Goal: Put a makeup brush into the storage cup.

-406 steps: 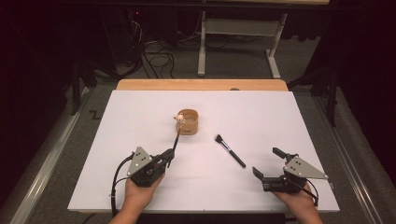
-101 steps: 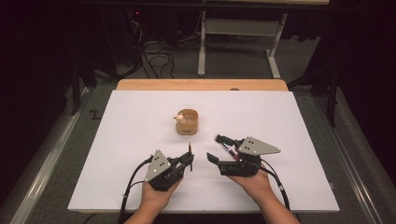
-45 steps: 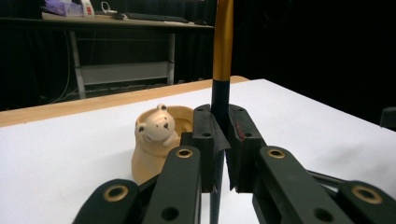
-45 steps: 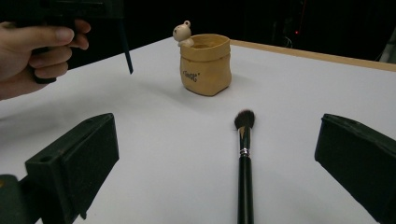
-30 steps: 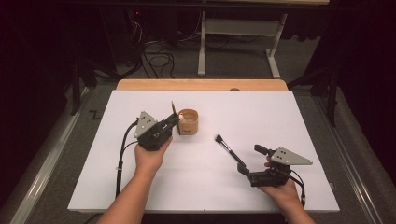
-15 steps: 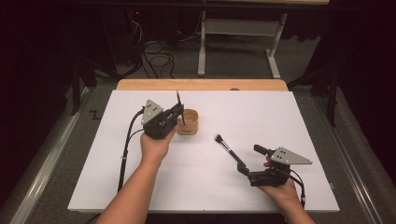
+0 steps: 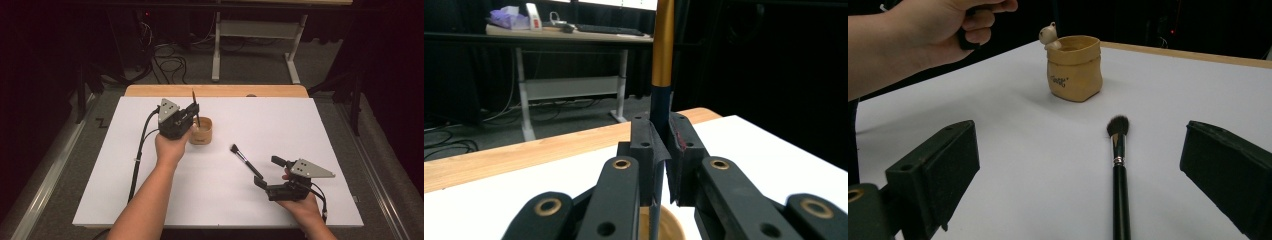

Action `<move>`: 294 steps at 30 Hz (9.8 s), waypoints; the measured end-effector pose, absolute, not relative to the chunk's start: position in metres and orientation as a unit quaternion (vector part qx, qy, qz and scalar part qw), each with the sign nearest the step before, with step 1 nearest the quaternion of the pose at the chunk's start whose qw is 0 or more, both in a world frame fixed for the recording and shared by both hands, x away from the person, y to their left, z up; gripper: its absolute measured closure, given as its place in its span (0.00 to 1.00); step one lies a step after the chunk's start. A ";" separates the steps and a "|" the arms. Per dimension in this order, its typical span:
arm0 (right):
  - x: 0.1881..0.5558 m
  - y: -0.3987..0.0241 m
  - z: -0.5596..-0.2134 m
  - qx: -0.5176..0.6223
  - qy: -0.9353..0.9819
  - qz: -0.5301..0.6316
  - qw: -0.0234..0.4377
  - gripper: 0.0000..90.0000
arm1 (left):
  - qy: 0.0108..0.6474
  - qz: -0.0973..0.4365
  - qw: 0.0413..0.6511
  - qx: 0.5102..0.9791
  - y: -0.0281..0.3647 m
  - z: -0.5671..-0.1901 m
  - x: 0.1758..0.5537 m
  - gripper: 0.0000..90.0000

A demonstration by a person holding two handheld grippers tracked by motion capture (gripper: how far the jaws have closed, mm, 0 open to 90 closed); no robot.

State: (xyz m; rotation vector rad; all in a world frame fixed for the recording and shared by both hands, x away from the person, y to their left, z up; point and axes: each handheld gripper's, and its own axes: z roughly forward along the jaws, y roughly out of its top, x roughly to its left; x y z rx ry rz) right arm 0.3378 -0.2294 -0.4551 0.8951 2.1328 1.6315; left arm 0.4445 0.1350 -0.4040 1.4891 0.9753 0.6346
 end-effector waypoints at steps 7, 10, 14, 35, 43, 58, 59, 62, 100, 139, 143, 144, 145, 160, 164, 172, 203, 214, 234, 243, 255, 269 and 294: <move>0.337 -0.228 -0.456 0.312 0.745 0.570 0.152 0.04 | 0.427 0.271 0.592 0.628 0.138 -0.406 0.451 0.92; 0.337 -0.228 -0.455 0.312 0.744 0.571 0.151 0.04 | 0.429 0.273 0.592 0.625 0.139 -0.406 0.453 0.92; 0.336 -0.228 -0.456 0.314 0.745 0.570 0.150 0.05 | 0.432 0.276 0.589 0.625 0.139 -0.406 0.456 0.92; 0.336 -0.227 -0.457 0.310 0.748 0.569 0.146 0.06 | 0.450 0.279 0.565 0.632 0.140 -0.420 0.462 0.92; 0.337 -0.226 -0.458 0.306 0.750 0.567 0.145 0.07 | 0.460 0.267 0.562 0.633 0.144 -0.430 0.460 0.92; 0.336 -0.224 -0.459 0.307 0.755 0.561 0.147 0.08 | 0.463 0.265 0.549 0.643 0.141 -0.439 0.460 0.92; 0.336 -0.224 -0.459 0.307 0.754 0.562 0.146 0.08 | 0.464 0.267 0.550 0.641 0.141 -0.439 0.460 0.92; 0.336 -0.223 -0.459 0.307 0.755 0.561 0.145 0.08 | 0.468 0.265 0.548 0.640 0.142 -0.442 0.460 0.91; 0.335 -0.217 -0.459 0.302 0.760 0.556 0.148 0.08 | 0.481 0.233 0.534 0.656 0.158 -0.440 0.439 0.13; 0.334 -0.217 -0.459 0.299 0.765 0.547 0.164 0.00 | 0.463 0.239 0.532 0.668 0.181 -0.444 0.384 0.08; 0.334 -0.218 -0.459 0.298 0.765 0.546 0.167 0.00 | 0.465 0.241 0.529 0.668 0.185 -0.446 0.379 0.08; 0.334 -0.218 -0.458 0.297 0.765 0.546 0.167 0.00 | 0.464 0.242 0.528 0.669 0.186 -0.446 0.377 0.08; 0.334 -0.219 -0.458 0.297 0.765 0.546 0.167 0.00 | 0.462 0.243 0.529 0.669 0.186 -0.446 0.375 0.08; 0.335 -0.222 -0.459 0.303 0.764 0.543 0.171 0.00 | 0.435 0.252 0.526 0.686 0.188 -0.452 0.339 0.06; 0.335 -0.225 -0.459 0.303 0.764 0.542 0.174 0.00 | 0.431 0.249 0.529 0.687 0.191 -0.454 0.330 0.05; 0.336 -0.229 -0.458 0.308 0.763 0.536 0.190 0.00 | 0.428 0.256 0.526 0.689 0.201 -0.462 0.313 0.07; 0.350 -0.262 -0.459 0.377 0.744 0.497 0.239 0.00 | 0.421 0.246 0.537 0.688 0.217 -0.477 0.306 0.11; 0.359 -0.256 -0.460 0.389 0.757 0.469 0.234 0.00 | 0.421 0.253 0.539 0.684 0.220 -0.476 0.307 0.02; 0.358 -0.248 -0.457 0.389 0.797 0.405 0.222 0.00 | 0.416 0.257 0.544 0.682 0.223 -0.475 0.306 0.02; 0.358 -0.248 -0.457 0.393 0.813 0.377 0.206 0.00 | 0.422 0.247 0.541 0.684 0.223 -0.477 0.307 0.02; 0.355 -0.243 -0.459 0.391 0.840 0.326 0.187 0.01 | 0.417 0.239 0.547 0.686 0.221 -0.475 0.301 0.01; 0.357 -0.245 -0.459 0.408 0.856 0.274 0.161 0.03 | 0.416 0.238 0.550 0.685 0.219 -0.475 0.302 0.01; 0.364 -0.232 -0.444 0.409 0.898 0.137 0.094 0.09 | 0.408 0.222 0.561 0.684 0.219 -0.475 0.301 0.02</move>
